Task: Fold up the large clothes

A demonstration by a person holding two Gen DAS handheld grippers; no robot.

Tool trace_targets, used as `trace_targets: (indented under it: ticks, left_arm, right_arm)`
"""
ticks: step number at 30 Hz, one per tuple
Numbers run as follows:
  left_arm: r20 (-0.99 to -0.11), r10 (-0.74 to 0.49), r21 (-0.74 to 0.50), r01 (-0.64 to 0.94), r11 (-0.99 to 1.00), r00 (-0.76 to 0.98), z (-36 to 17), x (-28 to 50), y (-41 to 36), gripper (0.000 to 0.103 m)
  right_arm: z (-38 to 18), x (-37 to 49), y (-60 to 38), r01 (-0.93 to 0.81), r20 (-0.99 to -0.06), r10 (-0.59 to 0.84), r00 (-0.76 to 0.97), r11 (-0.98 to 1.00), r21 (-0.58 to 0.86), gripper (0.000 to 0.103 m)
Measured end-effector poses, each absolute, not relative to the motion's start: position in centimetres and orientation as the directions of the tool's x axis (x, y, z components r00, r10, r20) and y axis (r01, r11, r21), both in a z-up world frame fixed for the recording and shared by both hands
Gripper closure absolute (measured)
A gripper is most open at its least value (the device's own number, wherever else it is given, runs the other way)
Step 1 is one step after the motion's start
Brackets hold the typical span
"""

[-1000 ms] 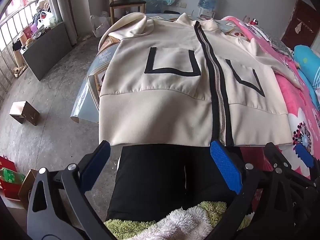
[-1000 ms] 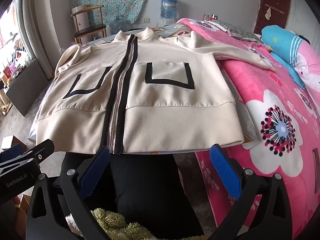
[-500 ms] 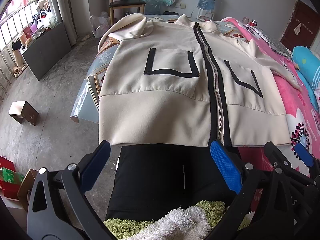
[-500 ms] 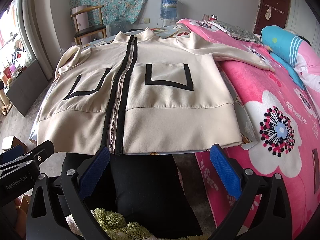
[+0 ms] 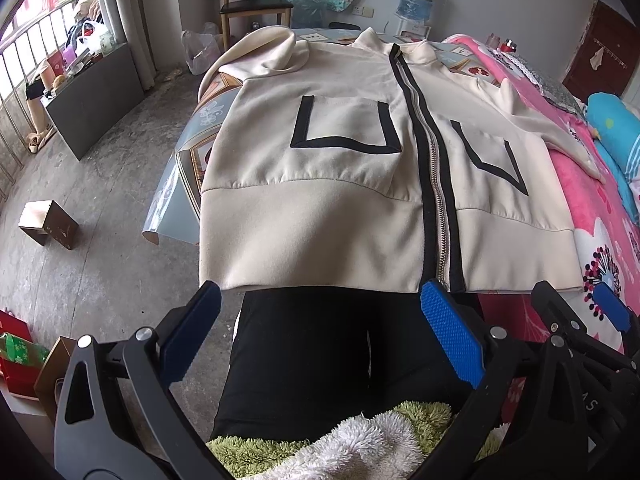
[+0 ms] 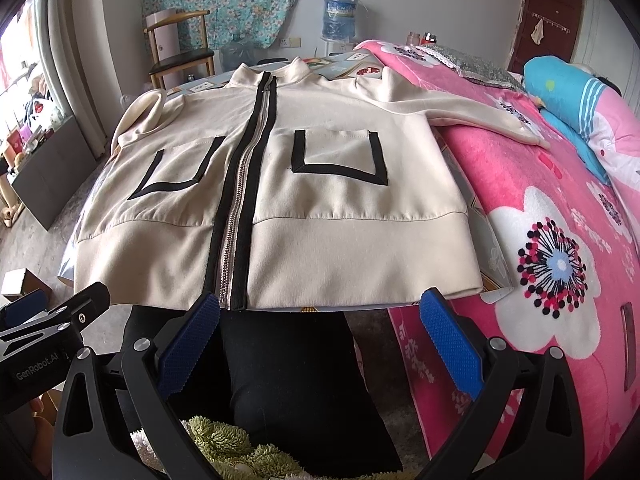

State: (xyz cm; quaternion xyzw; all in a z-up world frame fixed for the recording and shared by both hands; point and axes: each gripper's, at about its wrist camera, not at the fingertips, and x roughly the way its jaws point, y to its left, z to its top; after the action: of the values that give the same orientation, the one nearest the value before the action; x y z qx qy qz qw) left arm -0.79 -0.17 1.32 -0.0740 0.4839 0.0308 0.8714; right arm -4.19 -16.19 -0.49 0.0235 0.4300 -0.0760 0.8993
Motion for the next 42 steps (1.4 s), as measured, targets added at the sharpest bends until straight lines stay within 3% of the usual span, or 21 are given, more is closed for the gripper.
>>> trace_targets:
  ticks: [42]
  left_arm:
    - [-0.849,-0.014,-0.099,-0.133,0.986,0.529,1.07,-0.67,0.64,0.006]
  right_arm:
    - [-0.51,-4.10,-16.14,0.182,-0.775,-0.136,0.617,0.983,-0.028,0.005]
